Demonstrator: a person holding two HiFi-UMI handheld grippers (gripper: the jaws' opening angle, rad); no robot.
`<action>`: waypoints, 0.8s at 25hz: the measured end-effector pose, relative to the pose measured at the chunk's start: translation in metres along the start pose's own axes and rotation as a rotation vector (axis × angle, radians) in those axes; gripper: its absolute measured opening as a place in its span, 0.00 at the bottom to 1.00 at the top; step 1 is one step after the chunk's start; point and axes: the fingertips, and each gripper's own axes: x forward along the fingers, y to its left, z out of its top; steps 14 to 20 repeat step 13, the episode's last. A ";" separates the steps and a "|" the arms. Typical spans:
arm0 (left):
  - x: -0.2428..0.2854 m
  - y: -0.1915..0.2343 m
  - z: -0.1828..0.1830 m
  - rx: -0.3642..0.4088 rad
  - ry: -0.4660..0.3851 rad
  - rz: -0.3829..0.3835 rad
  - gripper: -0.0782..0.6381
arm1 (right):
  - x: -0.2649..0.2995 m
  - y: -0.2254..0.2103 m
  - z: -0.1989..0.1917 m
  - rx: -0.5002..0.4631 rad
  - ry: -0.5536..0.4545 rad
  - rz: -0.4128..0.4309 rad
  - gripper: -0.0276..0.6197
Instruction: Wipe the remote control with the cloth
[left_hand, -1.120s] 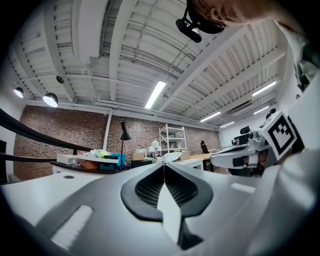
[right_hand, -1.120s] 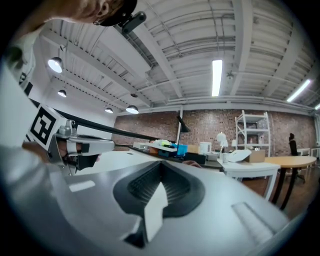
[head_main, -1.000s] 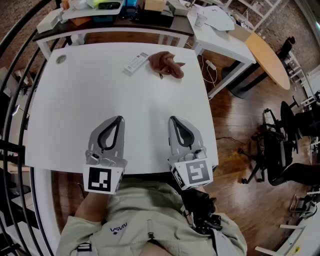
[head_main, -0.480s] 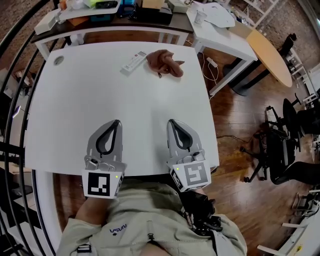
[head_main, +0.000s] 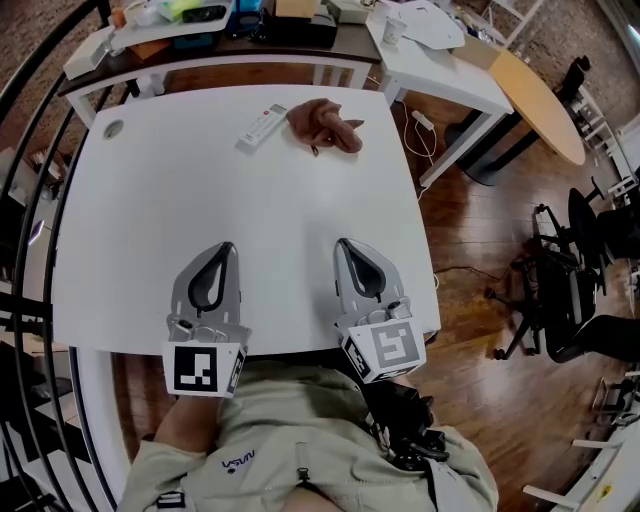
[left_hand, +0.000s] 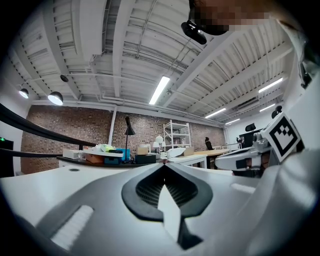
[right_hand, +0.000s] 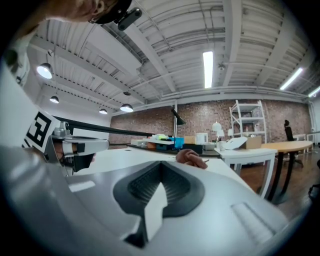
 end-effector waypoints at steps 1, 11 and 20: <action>0.000 0.000 0.000 -0.004 0.001 -0.001 0.11 | 0.000 0.000 0.000 0.003 0.002 0.000 0.05; 0.000 0.005 -0.004 -0.017 0.012 0.011 0.11 | 0.003 0.001 -0.002 0.004 0.007 -0.006 0.05; 0.001 0.006 -0.005 -0.015 0.014 0.012 0.11 | 0.004 0.001 -0.002 0.004 0.005 -0.009 0.05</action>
